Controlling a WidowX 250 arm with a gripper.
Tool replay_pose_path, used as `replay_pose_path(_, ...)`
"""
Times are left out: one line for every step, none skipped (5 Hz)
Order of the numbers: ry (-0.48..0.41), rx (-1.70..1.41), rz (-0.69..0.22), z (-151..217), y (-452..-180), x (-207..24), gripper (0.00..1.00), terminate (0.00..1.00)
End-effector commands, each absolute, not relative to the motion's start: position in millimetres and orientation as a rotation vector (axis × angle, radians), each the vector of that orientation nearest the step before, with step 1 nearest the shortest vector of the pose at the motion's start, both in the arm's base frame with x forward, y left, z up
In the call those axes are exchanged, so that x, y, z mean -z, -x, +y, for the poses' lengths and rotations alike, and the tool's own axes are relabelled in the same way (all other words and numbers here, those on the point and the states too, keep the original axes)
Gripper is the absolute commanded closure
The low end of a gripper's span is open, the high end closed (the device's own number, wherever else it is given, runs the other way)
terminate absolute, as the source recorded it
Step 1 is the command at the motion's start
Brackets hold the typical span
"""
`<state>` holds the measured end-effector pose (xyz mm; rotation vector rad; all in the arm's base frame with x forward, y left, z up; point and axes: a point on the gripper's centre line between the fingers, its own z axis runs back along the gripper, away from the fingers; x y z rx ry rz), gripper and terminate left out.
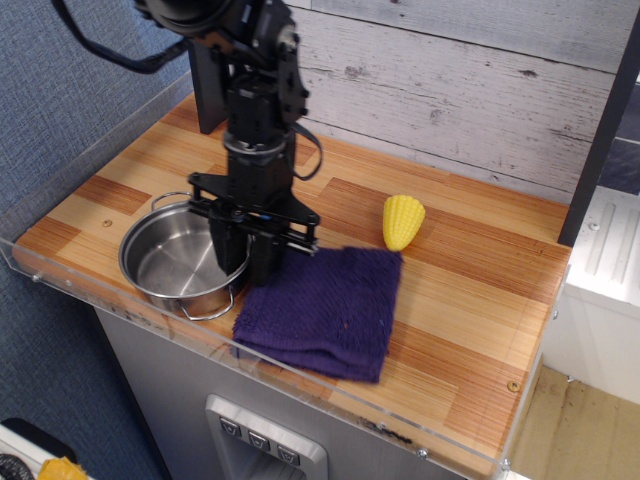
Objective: Place the pot on top of the blue cloth
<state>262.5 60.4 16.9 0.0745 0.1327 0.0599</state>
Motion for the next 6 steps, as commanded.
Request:
replay_pose_path(-0.006, -0.089, 0.038, 71, -255, -64, 1.00, 0.00)
replay_pose_path(0.040, -0.103, -0.008, 72, -249, -91, 1.00, 0.00)
replay_pose_path(0.049, -0.102, -0.044, 67, -247, -113, 1.00, 0.00)
replay_pose_path(0.069, -0.059, -0.063, 45, -248, -126, 1.00, 0.00)
replay_pose_path(0.059, -0.011, -0.058, 20, -252, -126, 1.00, 0.00)
replay_pose_path(0.067, 0.022, -0.045, -3, -259, -114, 1.00, 0.00)
